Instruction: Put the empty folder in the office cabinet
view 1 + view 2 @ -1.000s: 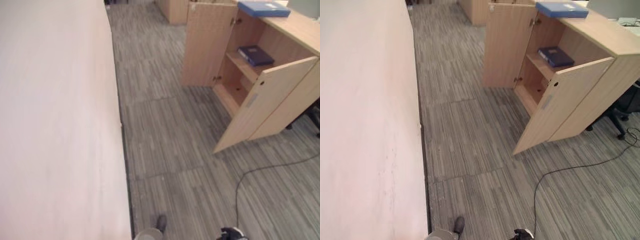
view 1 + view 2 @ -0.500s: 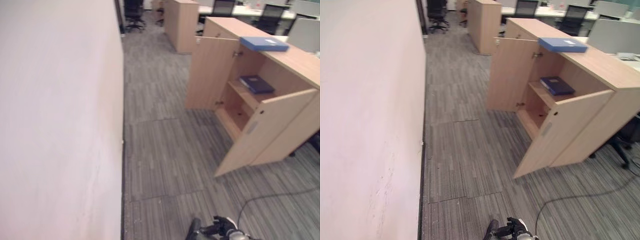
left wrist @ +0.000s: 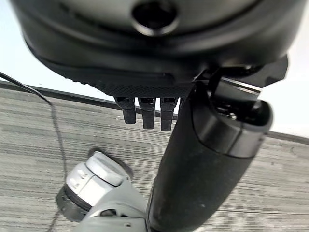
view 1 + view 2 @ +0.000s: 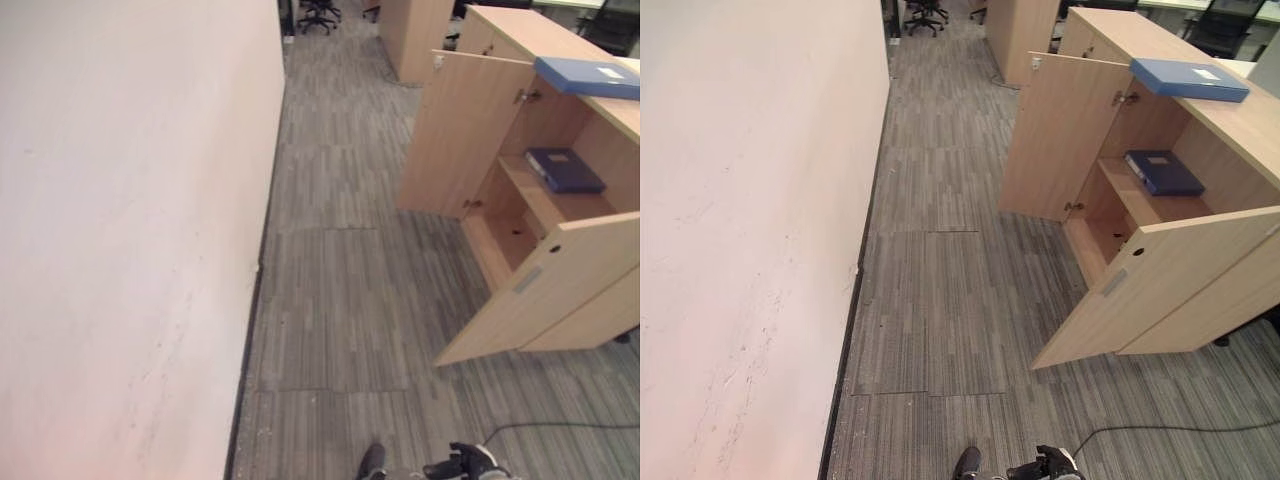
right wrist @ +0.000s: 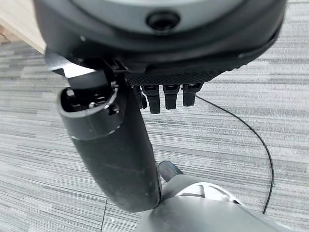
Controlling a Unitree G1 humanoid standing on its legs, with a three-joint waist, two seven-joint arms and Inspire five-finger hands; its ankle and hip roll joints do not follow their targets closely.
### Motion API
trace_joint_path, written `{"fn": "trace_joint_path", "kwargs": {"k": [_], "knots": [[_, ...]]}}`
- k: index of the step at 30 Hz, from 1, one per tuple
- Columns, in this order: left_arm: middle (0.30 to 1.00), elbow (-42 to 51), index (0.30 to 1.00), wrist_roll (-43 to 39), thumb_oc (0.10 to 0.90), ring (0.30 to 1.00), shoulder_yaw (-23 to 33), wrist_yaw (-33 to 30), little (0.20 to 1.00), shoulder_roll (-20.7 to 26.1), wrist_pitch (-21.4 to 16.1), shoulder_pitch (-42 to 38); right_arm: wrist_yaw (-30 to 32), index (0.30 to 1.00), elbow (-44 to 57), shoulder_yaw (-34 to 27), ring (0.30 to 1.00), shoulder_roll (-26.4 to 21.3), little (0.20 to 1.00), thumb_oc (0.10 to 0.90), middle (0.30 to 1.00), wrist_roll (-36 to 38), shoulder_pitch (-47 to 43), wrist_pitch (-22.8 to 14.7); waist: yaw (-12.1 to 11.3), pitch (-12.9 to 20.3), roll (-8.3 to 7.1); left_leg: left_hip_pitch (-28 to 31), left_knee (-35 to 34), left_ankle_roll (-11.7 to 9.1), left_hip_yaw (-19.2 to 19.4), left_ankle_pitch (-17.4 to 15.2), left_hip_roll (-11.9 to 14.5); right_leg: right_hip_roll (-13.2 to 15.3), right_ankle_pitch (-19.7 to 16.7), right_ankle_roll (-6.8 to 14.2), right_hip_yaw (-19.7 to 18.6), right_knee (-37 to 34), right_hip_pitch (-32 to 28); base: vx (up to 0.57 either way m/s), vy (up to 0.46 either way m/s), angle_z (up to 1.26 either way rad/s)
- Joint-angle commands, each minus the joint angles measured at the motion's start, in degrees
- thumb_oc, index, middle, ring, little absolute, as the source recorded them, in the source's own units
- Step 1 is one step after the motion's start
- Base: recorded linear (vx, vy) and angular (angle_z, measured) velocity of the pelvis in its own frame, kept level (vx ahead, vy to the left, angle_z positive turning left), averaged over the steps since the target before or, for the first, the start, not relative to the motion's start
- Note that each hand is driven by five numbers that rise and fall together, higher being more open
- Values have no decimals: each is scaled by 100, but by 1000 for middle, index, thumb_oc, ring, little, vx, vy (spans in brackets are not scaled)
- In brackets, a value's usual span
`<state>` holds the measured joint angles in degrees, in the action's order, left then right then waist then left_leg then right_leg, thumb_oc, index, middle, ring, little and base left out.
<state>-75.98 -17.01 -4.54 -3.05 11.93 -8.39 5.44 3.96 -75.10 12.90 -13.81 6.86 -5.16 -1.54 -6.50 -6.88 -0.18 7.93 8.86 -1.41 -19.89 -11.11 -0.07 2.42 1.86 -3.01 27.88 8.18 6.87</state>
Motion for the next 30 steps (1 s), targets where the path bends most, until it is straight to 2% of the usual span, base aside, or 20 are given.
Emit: {"fn": "trace_joint_path", "kwargs": {"k": [1,2,3,4,6,8,9,10,12,13,14,15,16,17,19,22,24,26,28,30], "knots": [[900,101,900,230,800,900,-64,-18,900,128,-56,-81,-203,900,-185,225,900,-53,900,800,900,-8,-27,24,16,-172,22,-111,1440,-487,484,1259,-811,289,-159,433,-469,-320,-483,190,-65,22],[900,148,900,252,800,900,-98,-7,900,139,-54,-110,-272,900,-244,265,900,-46,900,800,900,-33,-32,46,-54,-217,-8,-358,1984,-657,560,1527,-910,295,-86,376,-482,-326,-605,160,-73,22],[900,193,900,282,800,900,-146,-2,900,144,-43,-137,-291,900,-287,294,900,-49,900,800,900,-56,-60,69,-123,-267,-44,-647,2504,-745,766,1655,-983,324,-38,334,-482,-333,-725,172,-88,8],[900,240,900,293,800,900,-176,8,900,141,-47,-136,-328,900,-317,331,900,-45,900,800,900,-83,-88,81,-179,-288,-69,-887,2716,-726,958,1647,-920,352,18,318,-504,-344,-822,179,-77,-9],[900,370,900,300,800,900,-242,21,900,129,-66,-88,-372,900,-285,419,900,-8,900,800,900,-62,-215,112,-322,-321,-160,-1454,2739,-421,1306,1301,-810,412,91,312,-645,-407,-1030,231,-54,-12],[900,507,900,245,800,900,-254,17,900,132,-89,-43,-384,900,-254,480,900,78,900,800,900,62,-369,90,-464,-331,-290,-1802,2164,-64,1514,748,-642,489,133,400,-806,-456,-1135,282,13,-9],[900,599,900,116,800,900,-266,-1,900,163,-107,-17,-409,900,-246,506,900,197,900,800,900,299,-541,74,-598,-354,-355,-2011,1289,-33,1473,764,-323,525,218,467,-941,-451,-1231,225,48,-16],[900,599,900,116,800,900,-266,-1,900,164,-107,-19,-409,900,-247,506,900,198,900,800,900,299,-544,74,-591,-344,-370,-2012,1249,-31,1471,797,-336,538,210,470,-935,-456,-1217,209,84,-27],[900,711,900,-94,800,900,-293,-75,900,202,-165,-35,-412,900,-195,523,900,311,900,800,900,658,-736,49,-676,-366,-296,-2185,287,-208,1253,1472,262,493,319,535,-1065,-469,-1350,240,154,-50],[900,790,900,-263,800,900,-338,-117,900,209,-193,-26,-427,900,-183,547,900,404,900,800,900,895,-856,61,-767,-417,-252,-2444,-453,-354,1102,1938,884,560,460,620,-1283,-494,-1519,267,174,-51],[900,790,900,-264,800,900,-337,-117,900,212,-193,-24,-427,900,-184,549,900,406,900,800,900,898,-857,61,-782,-431,-256,-2402,-491,-362,1120,1949,895,561,473,614,-1299,-484,-1529,254,166,-42],[900,806,900,-309,800,900,-335,-127,900,209,-188,-21,-429,900,-175,554,900,418,900,800,900,949,-870,58,-816,-440,-229,-2399,-704,-391,1108,2064,1022,571,486,640,-1371,-499,-1576,162,112,-35],[900,767,900,-318,800,900,-325,-133,900,190,-187,-9,-456,900,-188,568,900,443,900,800,900,972,-849,74,-848,-400,-180,-2362,-833,-455,1077,2167,1109,594,500,698,-1420,-525,-1660,281,215,-32],[900,650,900,-231,800,900,-308,-104,900,146,-167,37,-540,900,-199,571,900,478,900,800,900,985,-804,87,-893,-291,-86,-2086,-1106,-501,1065,2177,1160,586,491,773,-1459,-623,-1785,338,267,-40],[900,518,900,-157,800,900,-253,-84,900,115,-132,118,-595,900,-271,511,900,505,900,800,900,958,-740,107,-960,-104,-8,-1912,-1165,-630,1012,2245,1056,691,409,886,-1436,-727,-1910,367,304,-62],[900,344,900,-30,800,900,-182,-34,900,109,-107,190,-676,900,-409,454,900,533,900,800,900,781,-613,182,-1050,41,-32,-1869,-775,-549,1154,1921,707,1144,203,1112,-1330,-753,-1943,328,347,-22],[900,229,900,83,800,900,-151,11,900,127,-58,226,-711,900,-469,386,900,531,900,800,900,665,-566,222,-1109,92,-81,-1931,-462,-366,1359,1582,386,1501,-3,1226,-1230,-651,-1892,260,346,-20],[900,132,900,159,800,900,-110,21,900,158,-26,259,-742,900,-509,311,900,511,900,800,900,606,-536,270,-1150,156,-119,-1951,-243,-145,1514,1308,1,1934,-374,1310,-1184,-342,-1735,246,389,-24],[900,98,900,223,800,900,-74,44,900,167,29,322,-766,900,-498,246,900,507,900,800,900,616,-459,296,-1171,204,-125,-1810,-193,78,1596,1118,-358,2374,-884,1302,-1128,162,-1600,275,421,-7],[900,59,900,266,800,900,-48,59,900,157,79,400,-778,900,-455,264,900,516,900,800,900,587,-429,310,-1158,225,-98,-1571,-238,315,1658,983,-678,2817,-1444,1205,-1020,747,-1459,304,434,-3]]}}
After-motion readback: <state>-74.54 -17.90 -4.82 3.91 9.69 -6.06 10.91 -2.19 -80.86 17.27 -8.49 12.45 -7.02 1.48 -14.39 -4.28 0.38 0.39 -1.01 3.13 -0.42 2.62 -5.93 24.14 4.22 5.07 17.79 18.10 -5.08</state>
